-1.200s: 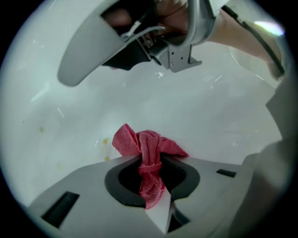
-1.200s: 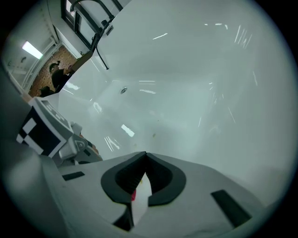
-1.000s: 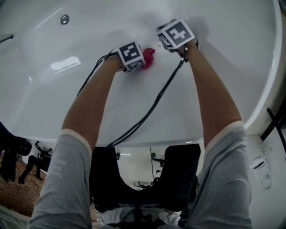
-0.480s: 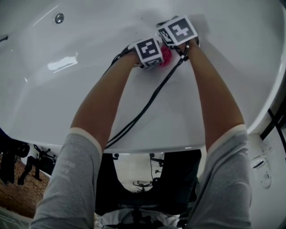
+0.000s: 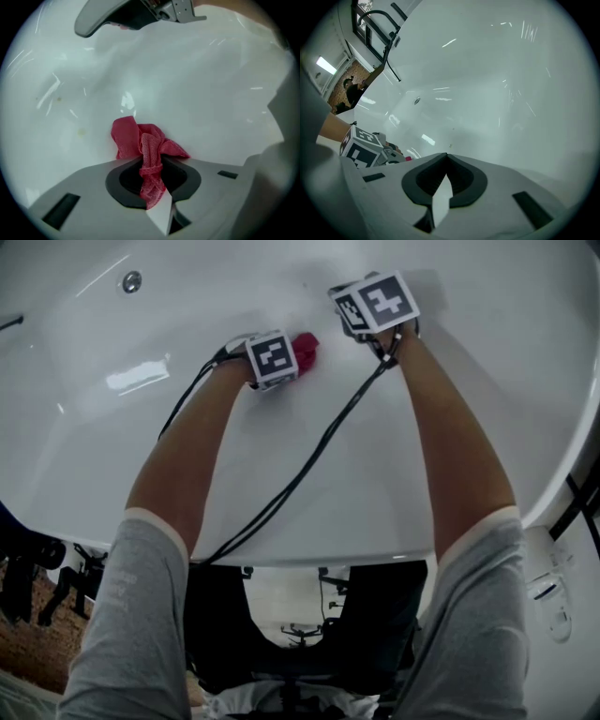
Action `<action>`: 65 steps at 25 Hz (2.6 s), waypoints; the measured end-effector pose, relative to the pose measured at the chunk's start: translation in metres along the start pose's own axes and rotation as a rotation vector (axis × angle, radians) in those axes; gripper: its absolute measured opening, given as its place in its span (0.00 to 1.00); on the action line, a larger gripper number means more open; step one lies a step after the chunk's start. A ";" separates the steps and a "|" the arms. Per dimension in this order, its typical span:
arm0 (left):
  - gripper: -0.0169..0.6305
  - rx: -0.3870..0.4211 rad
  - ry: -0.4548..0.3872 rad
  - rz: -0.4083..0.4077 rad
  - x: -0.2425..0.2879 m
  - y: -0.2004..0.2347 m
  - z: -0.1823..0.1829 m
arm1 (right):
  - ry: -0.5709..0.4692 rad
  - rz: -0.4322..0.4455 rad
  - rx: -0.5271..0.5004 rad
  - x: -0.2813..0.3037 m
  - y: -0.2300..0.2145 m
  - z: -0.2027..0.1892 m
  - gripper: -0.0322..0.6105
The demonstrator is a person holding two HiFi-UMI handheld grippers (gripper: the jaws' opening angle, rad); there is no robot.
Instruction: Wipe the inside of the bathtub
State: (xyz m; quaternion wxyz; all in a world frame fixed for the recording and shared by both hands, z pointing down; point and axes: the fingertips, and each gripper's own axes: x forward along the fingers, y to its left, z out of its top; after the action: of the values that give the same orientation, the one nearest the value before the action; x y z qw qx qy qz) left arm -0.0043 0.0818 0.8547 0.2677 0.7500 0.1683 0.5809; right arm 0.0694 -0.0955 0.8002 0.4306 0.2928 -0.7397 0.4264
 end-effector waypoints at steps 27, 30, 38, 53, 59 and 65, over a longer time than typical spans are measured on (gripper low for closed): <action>0.14 0.035 -0.007 0.275 -0.014 0.062 -0.002 | -0.080 -0.006 0.124 0.004 -0.018 0.008 0.06; 0.14 0.091 0.026 0.254 -0.016 0.064 0.002 | -0.086 -0.011 0.127 0.003 -0.017 0.006 0.06; 0.14 0.052 -0.022 0.371 -0.058 0.136 0.034 | -0.120 -0.041 0.137 0.001 -0.028 0.012 0.06; 0.14 0.072 0.014 0.485 -0.057 0.130 0.045 | -0.219 -0.067 0.215 -0.017 -0.030 0.037 0.06; 0.14 0.151 0.013 0.421 -0.007 0.064 0.047 | -0.228 -0.074 0.231 -0.022 -0.033 0.037 0.06; 0.14 0.104 -0.021 0.509 -0.041 0.126 0.068 | -0.255 -0.090 0.229 -0.021 -0.034 0.041 0.06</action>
State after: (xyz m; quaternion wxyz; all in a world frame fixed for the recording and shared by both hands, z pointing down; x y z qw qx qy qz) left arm 0.0425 -0.0565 0.8855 0.0758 0.7870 0.0008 0.6123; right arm 0.0907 -0.1458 0.7832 0.3157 0.4244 -0.7210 0.4477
